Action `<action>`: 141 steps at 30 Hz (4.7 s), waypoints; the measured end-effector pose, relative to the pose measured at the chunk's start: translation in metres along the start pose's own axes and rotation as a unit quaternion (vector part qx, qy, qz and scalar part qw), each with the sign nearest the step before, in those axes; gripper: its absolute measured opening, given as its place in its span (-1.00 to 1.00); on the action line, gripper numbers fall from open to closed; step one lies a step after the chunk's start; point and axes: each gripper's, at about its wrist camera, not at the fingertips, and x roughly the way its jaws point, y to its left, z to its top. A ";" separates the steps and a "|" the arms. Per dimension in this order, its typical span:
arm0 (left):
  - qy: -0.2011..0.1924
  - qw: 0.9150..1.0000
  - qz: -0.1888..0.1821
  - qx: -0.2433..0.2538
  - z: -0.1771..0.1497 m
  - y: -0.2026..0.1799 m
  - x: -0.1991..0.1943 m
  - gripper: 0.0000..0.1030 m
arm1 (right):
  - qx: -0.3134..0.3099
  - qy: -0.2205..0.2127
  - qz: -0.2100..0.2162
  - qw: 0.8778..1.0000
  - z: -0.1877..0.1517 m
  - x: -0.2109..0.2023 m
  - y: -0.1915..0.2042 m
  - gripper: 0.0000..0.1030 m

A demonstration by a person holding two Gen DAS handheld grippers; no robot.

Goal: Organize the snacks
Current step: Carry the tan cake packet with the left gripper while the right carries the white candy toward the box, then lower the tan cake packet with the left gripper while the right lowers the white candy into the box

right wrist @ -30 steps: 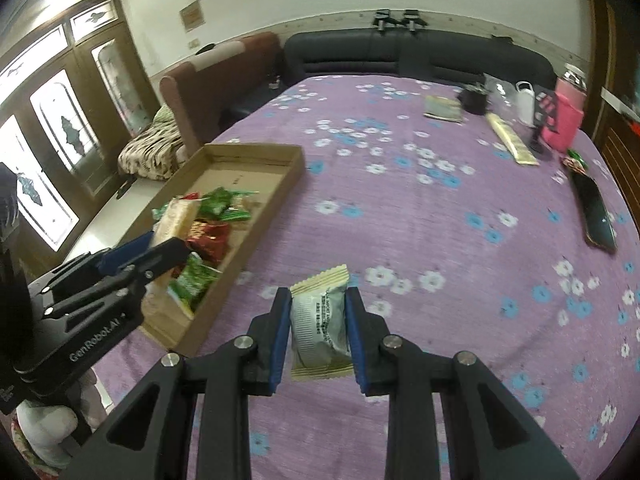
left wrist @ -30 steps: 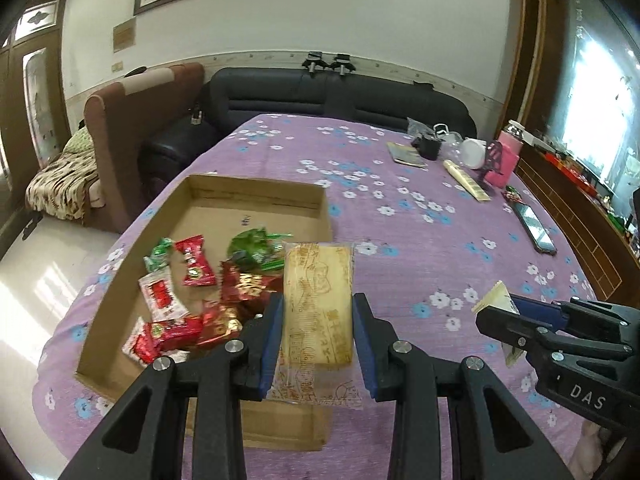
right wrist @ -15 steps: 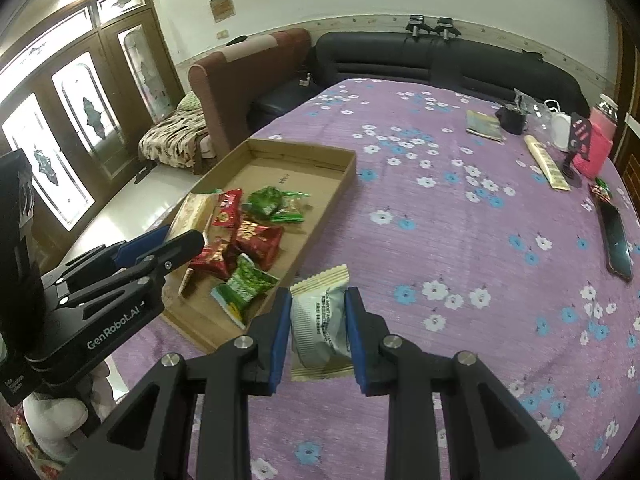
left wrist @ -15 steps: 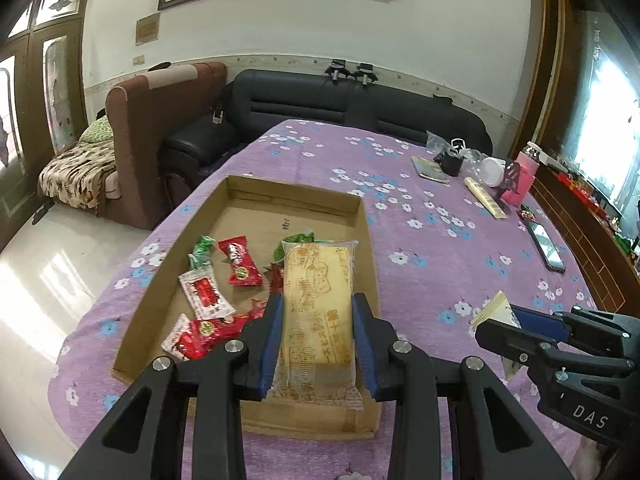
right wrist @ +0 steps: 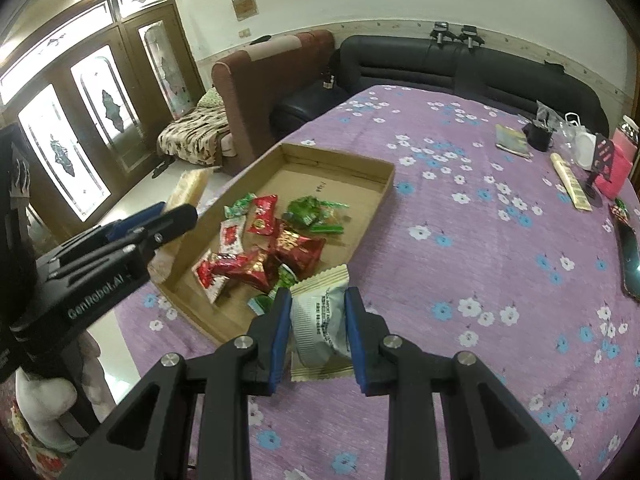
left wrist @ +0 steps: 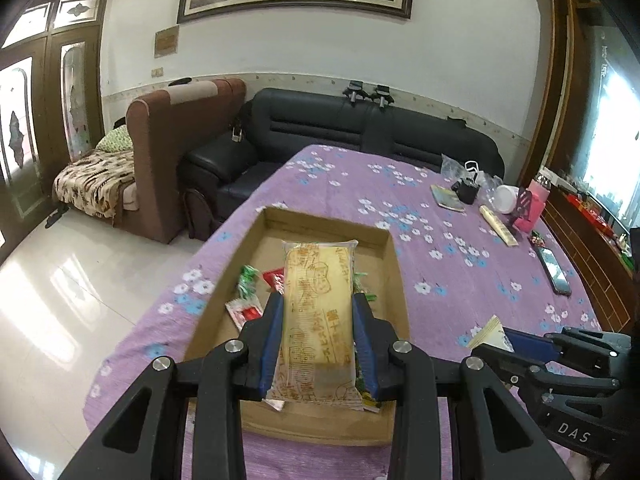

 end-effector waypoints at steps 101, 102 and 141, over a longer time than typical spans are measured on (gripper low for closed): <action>0.023 0.998 0.041 0.034 0.019 0.030 0.052 -0.32 | 0.012 0.024 0.026 0.999 0.045 0.089 0.009 -0.48; 0.026 0.998 0.042 0.032 0.014 0.031 0.050 -0.32 | 0.012 0.026 0.027 0.999 0.041 0.088 0.011 -0.48; 0.052 0.997 0.058 0.024 0.000 0.046 0.059 -0.32 | 0.009 0.027 0.019 0.999 0.044 0.098 0.013 -0.48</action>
